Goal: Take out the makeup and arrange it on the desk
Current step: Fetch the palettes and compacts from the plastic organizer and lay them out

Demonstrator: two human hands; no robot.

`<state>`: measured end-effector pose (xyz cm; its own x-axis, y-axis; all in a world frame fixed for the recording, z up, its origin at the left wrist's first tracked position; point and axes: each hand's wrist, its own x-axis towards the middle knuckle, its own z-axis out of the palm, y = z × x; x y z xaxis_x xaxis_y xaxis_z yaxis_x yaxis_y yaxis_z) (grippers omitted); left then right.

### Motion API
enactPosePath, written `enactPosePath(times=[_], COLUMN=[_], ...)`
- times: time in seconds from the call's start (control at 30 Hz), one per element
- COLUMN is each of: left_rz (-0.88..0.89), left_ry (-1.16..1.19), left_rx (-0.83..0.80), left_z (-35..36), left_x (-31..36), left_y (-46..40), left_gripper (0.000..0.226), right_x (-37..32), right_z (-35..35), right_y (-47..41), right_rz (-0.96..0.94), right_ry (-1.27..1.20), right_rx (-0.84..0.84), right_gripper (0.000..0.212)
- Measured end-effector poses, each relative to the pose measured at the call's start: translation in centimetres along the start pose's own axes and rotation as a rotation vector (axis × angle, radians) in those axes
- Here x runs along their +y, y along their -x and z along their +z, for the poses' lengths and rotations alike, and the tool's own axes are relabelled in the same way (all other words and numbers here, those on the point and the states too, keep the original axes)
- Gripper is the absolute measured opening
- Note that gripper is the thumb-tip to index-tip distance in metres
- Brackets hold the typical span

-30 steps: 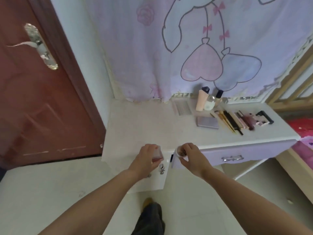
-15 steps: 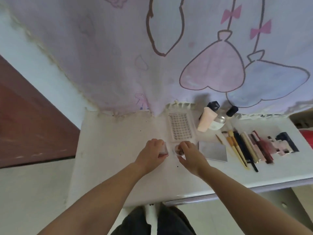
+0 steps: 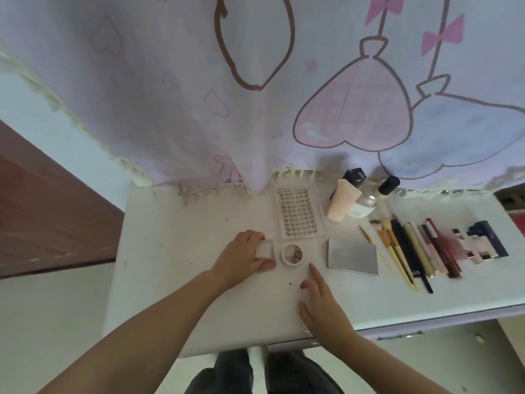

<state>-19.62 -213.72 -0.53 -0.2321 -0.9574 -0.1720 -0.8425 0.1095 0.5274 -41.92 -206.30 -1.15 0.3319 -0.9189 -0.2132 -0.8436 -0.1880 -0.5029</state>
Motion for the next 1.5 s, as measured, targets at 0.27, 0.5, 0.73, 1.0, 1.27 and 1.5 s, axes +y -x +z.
enactPosePath(times=[0.27,0.5,0.73,1.0,1.27,1.5], left_rz=[-0.139,-0.147,0.037,0.458,1.165,1.627], left_ry=[-0.118,-0.121,-0.070,-0.124,-0.336,-0.615], left_rx=[0.085,0.077,0.020,-0.312,-0.458,-0.636], left_z=[-2.6,-1.5,-4.2,-4.2,6.2,15.7], left_x=[-0.7,-0.5,0.5,9.3,22.2,27.2], left_y=[-5.1,-5.6,-3.6,-0.4,9.8,28.7], left_gripper=[0.043,0.037,0.035,0.032,0.039,0.048], right_x=[0.8,0.5,-0.9,-2.9,-4.9,-12.3], right_z=[0.3,0.0,-2.1,-6.9,0.2,12.4], right_y=[0.0,0.0,-0.3,5.1,25.9,44.2], right_rz=[-0.116,-0.054,0.030,0.516,1.130,1.615], right_ry=[0.252,0.294,0.186,-0.053,0.087,-0.190], right_rx=[0.050,-0.009,-0.189,0.102,0.457,0.513], right_gripper=[0.009,0.021,0.029,0.034,0.050,0.056])
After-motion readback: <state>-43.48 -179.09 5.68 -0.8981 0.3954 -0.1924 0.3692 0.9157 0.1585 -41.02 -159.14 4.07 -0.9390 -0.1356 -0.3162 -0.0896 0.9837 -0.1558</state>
